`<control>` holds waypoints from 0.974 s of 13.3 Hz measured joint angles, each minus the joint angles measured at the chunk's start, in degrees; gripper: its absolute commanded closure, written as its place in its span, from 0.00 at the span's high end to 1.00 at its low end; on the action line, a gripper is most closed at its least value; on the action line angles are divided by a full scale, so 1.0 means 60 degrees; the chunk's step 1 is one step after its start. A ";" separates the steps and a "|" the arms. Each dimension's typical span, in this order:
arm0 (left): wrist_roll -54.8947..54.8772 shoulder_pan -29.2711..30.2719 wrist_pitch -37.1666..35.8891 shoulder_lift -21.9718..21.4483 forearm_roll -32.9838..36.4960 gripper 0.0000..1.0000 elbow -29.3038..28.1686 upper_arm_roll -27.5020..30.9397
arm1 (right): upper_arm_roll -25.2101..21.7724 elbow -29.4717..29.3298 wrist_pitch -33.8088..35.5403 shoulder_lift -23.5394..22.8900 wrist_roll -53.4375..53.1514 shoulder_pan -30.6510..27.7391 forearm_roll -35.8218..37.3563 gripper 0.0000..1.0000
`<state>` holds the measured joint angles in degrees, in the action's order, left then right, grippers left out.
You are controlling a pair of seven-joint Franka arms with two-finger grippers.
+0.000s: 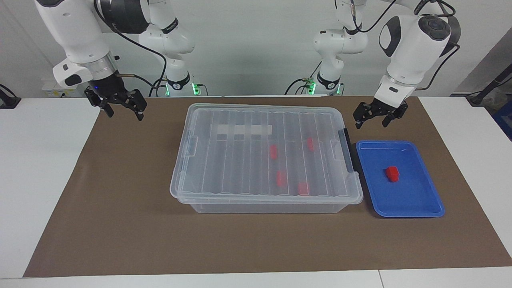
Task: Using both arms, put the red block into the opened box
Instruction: 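Reach the right gripper to the edge of the clear lid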
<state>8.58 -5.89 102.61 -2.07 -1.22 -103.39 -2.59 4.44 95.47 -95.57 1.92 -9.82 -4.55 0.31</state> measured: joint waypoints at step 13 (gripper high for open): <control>0.0000 0.0000 0.0017 -0.0009 0.0000 1.00 0.0000 0.0000 | 0.0023 0.0993 -0.2176 -0.0442 -0.1470 0.1455 -0.0026 1.00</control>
<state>8.58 -5.89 102.71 -2.12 -1.22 -103.39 -2.59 4.58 101.42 -108.62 -0.73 -18.63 4.18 0.15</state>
